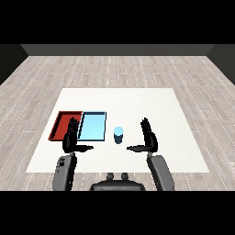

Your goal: Pick the blue can and put it in the blue box

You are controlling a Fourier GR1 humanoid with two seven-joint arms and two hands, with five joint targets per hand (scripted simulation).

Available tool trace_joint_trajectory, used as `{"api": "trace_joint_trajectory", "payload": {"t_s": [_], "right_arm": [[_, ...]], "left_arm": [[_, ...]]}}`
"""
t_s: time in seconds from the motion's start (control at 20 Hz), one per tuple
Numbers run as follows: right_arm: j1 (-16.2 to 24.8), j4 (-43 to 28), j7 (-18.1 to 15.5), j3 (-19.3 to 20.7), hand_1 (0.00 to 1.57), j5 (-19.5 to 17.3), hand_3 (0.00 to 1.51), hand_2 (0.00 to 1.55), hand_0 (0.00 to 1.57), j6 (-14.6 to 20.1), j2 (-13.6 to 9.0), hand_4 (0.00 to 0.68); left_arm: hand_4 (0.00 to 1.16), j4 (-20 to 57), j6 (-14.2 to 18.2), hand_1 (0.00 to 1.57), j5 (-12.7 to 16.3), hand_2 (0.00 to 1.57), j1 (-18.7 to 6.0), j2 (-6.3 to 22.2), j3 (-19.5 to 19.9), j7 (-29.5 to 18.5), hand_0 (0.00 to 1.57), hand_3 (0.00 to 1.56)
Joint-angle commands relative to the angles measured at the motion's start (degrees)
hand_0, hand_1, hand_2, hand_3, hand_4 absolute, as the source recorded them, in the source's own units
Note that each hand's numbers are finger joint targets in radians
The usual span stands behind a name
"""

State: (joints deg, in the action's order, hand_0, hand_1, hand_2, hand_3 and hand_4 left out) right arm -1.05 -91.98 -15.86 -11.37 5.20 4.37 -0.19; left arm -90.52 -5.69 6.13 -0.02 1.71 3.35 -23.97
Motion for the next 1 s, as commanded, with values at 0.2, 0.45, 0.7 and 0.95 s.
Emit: {"api": "trace_joint_trajectory", "payload": {"t_s": [0.2,0.45,0.7,0.95], "right_arm": [[-1.71,5.92,-2.50,-0.62,0.00,-0.62,0.00,0.00,0.00,1.82,0.18,0.000],[-4.24,5.66,1.30,-2.12,0.00,3.71,0.00,0.00,0.00,3.49,0.19,0.000],[-2.60,6.64,1.55,-1.11,0.00,5.33,0.00,0.00,0.00,2.02,0.19,0.000],[-7.62,16.07,-2.89,-3.28,0.00,8.40,0.00,0.00,0.00,5.37,0.19,0.000]], "left_arm": [[0.00,4.23,0.75,0.00,0.36,0.00,-2.30,-0.44,0.63,-2.19,0.00,0.00],[0.00,7.78,1.48,0.00,-0.38,0.00,-4.61,-0.64,0.59,-3.60,0.00,0.00],[0.00,3.48,-0.74,0.00,1.24,0.00,0.31,-0.36,-0.22,-4.22,0.00,0.00],[0.00,-0.55,1.07,0.00,1.29,0.00,1.00,-0.64,-1.32,-0.21,0.00,0.00]]}}
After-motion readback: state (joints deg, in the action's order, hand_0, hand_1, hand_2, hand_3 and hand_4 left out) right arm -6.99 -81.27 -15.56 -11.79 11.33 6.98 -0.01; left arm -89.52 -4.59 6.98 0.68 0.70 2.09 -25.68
